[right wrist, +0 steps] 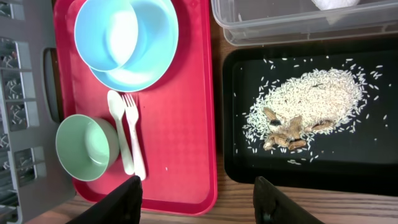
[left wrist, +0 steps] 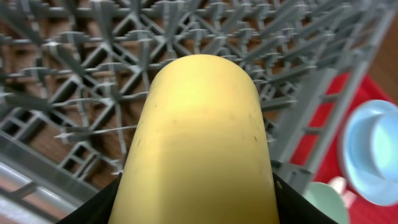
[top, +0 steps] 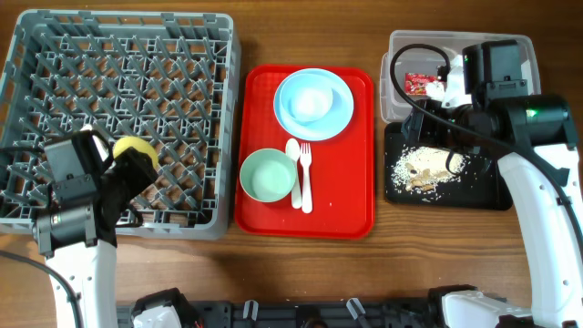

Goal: Sort waste into correct bins and load items into the dishwasher rack
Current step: 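Place the yellow cup into the dish rack with left gripper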

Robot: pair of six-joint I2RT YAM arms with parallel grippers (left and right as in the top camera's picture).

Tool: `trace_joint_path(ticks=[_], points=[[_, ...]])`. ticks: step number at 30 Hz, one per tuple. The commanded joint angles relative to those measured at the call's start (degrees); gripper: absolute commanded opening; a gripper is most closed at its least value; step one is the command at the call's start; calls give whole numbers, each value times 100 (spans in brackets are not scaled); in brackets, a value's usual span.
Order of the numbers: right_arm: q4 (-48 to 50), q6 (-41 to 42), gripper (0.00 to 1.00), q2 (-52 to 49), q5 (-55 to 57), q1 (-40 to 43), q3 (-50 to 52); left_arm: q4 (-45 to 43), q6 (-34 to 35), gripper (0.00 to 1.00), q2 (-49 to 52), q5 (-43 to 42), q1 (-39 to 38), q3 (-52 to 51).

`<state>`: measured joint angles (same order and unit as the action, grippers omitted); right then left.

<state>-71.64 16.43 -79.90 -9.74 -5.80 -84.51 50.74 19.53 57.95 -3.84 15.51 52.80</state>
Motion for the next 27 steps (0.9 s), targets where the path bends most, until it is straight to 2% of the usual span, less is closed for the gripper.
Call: trace_joint_path(ticks=[1,7,10,16,17,18,27], points=[[-11,52,58,63,114,20,0,55,-114,7,284,544,37,85],[-33,70,58,63,114,20,0,232,-111,7,822,695,37,85],[-52,72,58,63,111,20,0,212,-114,17,1054,693,37,85],[-72,70,58,63,87,20,0,-42,-111,64,1384,682,37,85],[-87,70,58,63,87,20,0,-107,-114,75,1403,667,37,85],[-107,68,58,63,87,20,0,-210,-114,98,1405,664,37,87],[-146,66,58,63,90,20,0,-254,-111,100,1200,271,37,704]])
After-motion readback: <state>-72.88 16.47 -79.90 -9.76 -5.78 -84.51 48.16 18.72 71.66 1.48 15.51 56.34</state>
